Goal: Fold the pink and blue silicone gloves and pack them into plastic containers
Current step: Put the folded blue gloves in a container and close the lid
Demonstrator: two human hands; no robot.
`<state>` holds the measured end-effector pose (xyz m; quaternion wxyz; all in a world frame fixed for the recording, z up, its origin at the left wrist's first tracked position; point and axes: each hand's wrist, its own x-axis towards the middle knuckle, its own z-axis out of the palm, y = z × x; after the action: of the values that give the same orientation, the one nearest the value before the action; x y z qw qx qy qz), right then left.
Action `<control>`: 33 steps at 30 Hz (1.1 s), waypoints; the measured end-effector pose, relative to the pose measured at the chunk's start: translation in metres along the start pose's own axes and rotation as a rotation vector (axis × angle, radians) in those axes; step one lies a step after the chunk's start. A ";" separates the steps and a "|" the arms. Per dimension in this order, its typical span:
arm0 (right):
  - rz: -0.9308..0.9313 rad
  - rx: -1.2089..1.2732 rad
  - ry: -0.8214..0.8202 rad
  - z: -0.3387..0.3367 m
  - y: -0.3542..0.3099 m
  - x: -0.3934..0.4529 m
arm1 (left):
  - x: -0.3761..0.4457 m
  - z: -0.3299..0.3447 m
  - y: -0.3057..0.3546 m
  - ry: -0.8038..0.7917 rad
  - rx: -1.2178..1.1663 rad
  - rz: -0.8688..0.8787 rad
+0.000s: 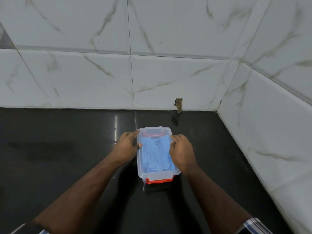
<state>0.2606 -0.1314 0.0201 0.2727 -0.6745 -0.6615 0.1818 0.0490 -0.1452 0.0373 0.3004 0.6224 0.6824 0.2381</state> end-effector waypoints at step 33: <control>-0.095 -0.302 -0.306 -0.036 -0.027 0.000 | -0.002 -0.064 -0.024 -0.099 0.478 0.119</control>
<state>0.2605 -0.1366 0.0648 0.0731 -0.6402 -0.7461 0.1679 -0.0136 -0.1468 0.0659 0.1630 0.7257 0.6661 0.0564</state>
